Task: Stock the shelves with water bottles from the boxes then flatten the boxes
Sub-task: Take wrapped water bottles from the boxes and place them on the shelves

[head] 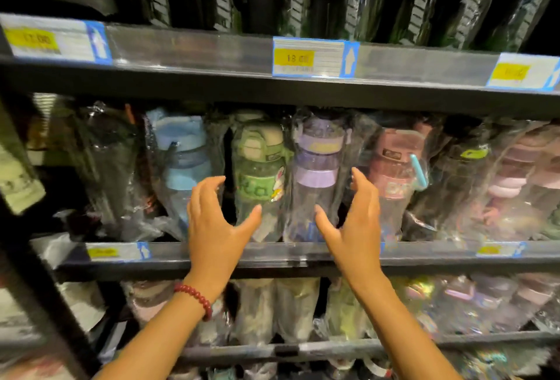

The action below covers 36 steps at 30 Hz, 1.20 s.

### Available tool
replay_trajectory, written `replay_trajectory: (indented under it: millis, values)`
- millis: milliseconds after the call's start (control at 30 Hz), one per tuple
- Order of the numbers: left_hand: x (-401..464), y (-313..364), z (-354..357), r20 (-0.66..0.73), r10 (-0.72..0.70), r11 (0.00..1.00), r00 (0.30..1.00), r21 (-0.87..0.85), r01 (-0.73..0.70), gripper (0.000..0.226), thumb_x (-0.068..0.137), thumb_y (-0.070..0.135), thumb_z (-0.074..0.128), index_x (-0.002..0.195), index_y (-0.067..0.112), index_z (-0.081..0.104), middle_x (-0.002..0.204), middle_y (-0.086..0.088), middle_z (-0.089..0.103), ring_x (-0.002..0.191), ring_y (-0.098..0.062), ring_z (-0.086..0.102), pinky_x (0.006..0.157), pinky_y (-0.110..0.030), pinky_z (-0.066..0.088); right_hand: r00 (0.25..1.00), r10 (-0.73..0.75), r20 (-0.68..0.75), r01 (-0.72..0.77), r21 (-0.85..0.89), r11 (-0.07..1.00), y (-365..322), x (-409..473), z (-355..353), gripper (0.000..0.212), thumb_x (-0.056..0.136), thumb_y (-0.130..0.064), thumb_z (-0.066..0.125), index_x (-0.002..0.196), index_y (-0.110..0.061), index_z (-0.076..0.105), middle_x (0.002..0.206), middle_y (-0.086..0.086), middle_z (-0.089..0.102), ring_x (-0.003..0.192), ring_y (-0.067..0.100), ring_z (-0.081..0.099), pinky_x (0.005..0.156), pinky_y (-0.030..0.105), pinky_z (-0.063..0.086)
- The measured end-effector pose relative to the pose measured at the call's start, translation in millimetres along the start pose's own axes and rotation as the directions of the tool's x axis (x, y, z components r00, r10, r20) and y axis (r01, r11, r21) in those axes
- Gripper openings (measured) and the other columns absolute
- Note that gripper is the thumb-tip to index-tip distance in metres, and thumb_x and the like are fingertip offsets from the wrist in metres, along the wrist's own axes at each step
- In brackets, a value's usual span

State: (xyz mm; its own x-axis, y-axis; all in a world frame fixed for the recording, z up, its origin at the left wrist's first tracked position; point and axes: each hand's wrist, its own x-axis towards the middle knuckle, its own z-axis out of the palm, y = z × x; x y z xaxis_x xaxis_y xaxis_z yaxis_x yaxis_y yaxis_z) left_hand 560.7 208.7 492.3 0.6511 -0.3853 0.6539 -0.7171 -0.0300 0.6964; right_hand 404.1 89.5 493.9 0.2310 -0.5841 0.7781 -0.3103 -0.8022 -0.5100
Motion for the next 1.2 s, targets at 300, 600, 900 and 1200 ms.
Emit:
replay_trajectory:
  millis: [300,600,900,1200]
  values:
    - [10,-23,14,0.359,-0.203,0.977,0.911,0.143,0.161,0.102,0.07,0.059,0.071,0.147,0.016,0.019,0.147,-0.005,0.037,0.131,-0.022,0.041,0.101,-0.036,0.039,0.902,0.303,0.306,-0.334,0.053,0.941,15,5,22,0.112,0.075,-0.029,0.078,0.15,-0.005,-0.001,0.158,0.01,0.008,0.145,0.02,0.012,0.112,0.024,0.015]
    - [22,-9,39,0.257,-0.324,0.945,0.911,0.138,0.297,0.061,0.066,0.049,0.078,0.095,0.014,0.038,0.108,-0.009,0.058,0.1,-0.031,0.058,0.075,-0.037,0.047,0.887,0.343,0.309,-0.386,0.09,0.918,24,8,29,0.074,0.069,-0.033,0.083,0.117,-0.014,0.031,0.117,0.002,0.053,0.106,0.022,0.055,0.082,0.03,0.045]
    - [41,-19,30,0.382,-0.32,0.944,0.867,0.209,0.256,0.067,0.063,0.05,0.081,0.101,0.007,0.047,0.104,-0.009,0.059,0.096,-0.027,0.059,0.08,-0.042,0.052,0.911,0.32,0.26,-0.358,0.113,0.927,26,7,31,0.071,0.069,-0.034,0.083,0.12,-0.018,0.036,0.119,-0.005,0.053,0.105,0.016,0.054,0.084,0.03,0.045]
    - [46,-26,24,0.485,-0.282,0.958,0.828,0.101,0.268,0.063,0.066,0.035,0.083,0.111,0.008,0.049,0.106,-0.001,0.057,0.095,-0.015,0.055,0.077,-0.027,0.045,0.896,0.341,0.283,-0.397,0.169,0.902,28,8,26,0.073,0.069,-0.031,0.084,0.126,-0.016,0.039,0.12,-0.006,0.055,0.107,0.014,0.054,0.09,0.031,0.046]
